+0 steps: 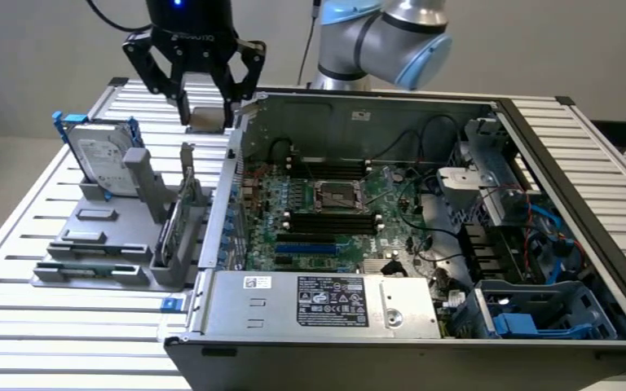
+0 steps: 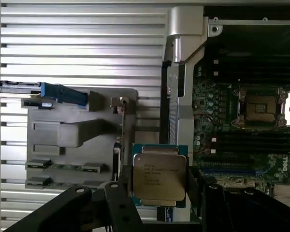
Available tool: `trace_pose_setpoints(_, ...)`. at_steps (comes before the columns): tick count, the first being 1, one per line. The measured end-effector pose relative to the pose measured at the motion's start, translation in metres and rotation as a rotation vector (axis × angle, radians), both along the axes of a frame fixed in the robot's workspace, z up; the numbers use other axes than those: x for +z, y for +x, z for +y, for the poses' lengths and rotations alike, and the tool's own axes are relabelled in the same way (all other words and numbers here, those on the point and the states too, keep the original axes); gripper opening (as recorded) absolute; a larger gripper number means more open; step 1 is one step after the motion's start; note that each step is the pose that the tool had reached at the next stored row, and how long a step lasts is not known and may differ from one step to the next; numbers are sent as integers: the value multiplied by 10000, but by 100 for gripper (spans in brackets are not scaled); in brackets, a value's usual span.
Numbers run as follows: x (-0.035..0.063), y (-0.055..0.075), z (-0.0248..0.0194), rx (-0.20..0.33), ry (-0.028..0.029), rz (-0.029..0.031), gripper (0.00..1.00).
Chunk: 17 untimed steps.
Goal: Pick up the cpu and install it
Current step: 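Pick up the cpu and move it towards the insertion slot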
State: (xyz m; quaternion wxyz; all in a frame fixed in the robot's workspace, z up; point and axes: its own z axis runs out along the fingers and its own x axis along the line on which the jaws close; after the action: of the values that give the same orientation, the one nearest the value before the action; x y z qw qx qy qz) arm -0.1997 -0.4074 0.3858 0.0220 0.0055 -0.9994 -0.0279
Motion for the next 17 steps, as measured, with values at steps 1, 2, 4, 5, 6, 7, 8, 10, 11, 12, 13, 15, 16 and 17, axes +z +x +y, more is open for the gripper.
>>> trace_pose_setpoints(1, 0, 47, 3, -1, 0, 2, 55)
trace_pose_setpoints(2, 1, 92, 7, -1, 1, 4, 55)
trace_pose_setpoints(4, 1, 184, 17, 0, 1, 7, 55)
trace_pose_setpoints(5, 1, 228, 24, -1, 0, 8, 55)
trace_pose_setpoints(6, 0, 273, 32, -1, 1, 9, 55)
trace_pose_setpoints(7, -3, 318, 41, -1, 0, 13, 55)
trace_pose_setpoints(8, -11, 364, 52, 0, 1, 18, 55)
trace_pose_setpoints(10, -38, 456, 82, -2, 1, 28, 55)
trace_pose_setpoints(11, -55, 501, 100, -1, 1, 31, 55)
trace_pose_setpoints(12, -73, 546, 119, -1, 0, 34, 55)
trace_pose_setpoints(13, -91, 591, 142, 0, 0, 35, 55)
trace_pose_setpoints(15, -127, 678, 192, -1, 1, 35, 55)
trace_pose_setpoints(16, -147, 724, 219, -2, 1, 35, 55)
trace_pose_setpoints(17, -165, 767, 244, -1, 1, 35, 55)
